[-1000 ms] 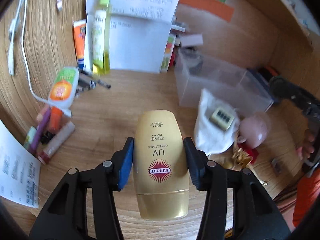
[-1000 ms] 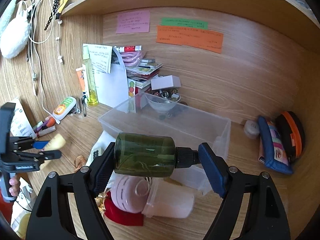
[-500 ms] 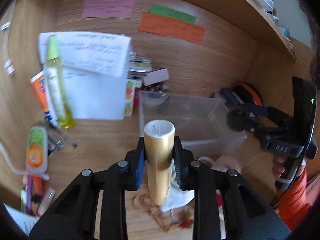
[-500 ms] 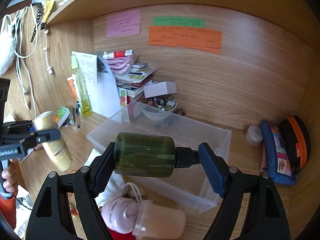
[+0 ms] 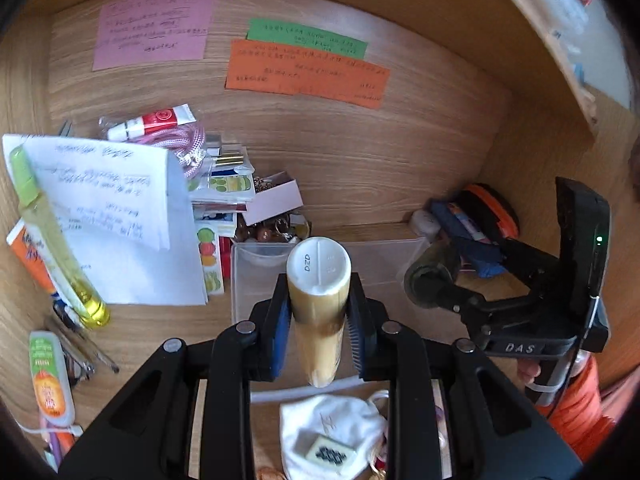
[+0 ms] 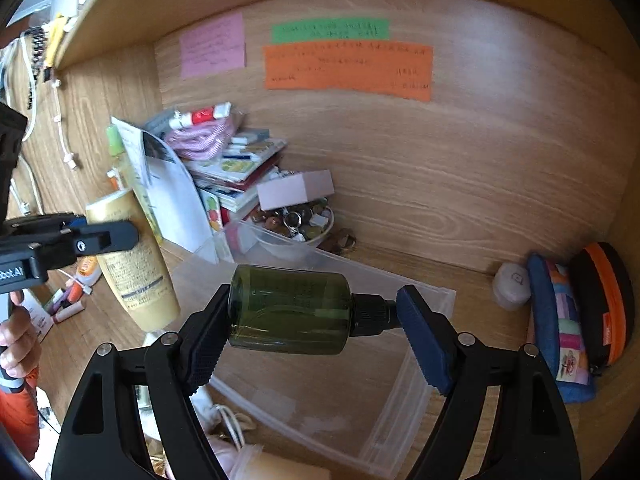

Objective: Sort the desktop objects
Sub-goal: 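Lift the sunscreen tube and green bottle and carry both over the clear box, then open both grippers to drop the tube and bottle into the clear box, then grasp the dotted tile with the left gripper while the right grasps the white cup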

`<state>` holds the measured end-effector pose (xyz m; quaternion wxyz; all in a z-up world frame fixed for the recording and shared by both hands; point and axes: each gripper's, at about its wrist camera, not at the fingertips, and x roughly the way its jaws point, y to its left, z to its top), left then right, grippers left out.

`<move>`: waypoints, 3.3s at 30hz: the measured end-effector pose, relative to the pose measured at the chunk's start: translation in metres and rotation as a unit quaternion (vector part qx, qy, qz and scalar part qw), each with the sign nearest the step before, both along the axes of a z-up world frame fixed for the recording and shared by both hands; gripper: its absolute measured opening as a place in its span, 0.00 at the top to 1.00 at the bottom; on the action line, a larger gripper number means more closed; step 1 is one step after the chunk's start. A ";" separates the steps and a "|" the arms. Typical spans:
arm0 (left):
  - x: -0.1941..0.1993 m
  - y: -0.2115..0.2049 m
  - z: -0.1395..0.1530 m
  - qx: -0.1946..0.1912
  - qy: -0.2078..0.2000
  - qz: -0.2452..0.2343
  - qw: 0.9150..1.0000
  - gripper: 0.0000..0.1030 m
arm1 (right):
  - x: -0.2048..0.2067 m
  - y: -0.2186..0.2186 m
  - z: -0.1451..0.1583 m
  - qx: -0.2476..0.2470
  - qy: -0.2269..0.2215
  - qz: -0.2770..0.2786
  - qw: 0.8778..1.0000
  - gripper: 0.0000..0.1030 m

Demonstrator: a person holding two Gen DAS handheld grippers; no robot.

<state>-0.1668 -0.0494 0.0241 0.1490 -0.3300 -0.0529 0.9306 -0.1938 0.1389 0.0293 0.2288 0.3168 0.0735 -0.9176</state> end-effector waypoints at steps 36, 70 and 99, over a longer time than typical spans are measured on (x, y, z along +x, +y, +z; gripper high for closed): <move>-0.084 0.028 -0.075 -0.084 -0.111 0.012 0.990 0.74 | -0.066 -0.030 -0.082 0.224 -0.121 0.014 0.967 0.23; 0.020 0.018 0.005 -0.064 -0.029 0.035 0.997 0.11 | 0.005 0.004 -0.020 0.162 -0.075 -0.057 0.982 0.22; 0.106 0.016 -0.072 -0.092 -0.041 0.020 0.995 0.26 | 0.112 0.029 -0.059 0.064 -0.074 -0.020 0.995 0.17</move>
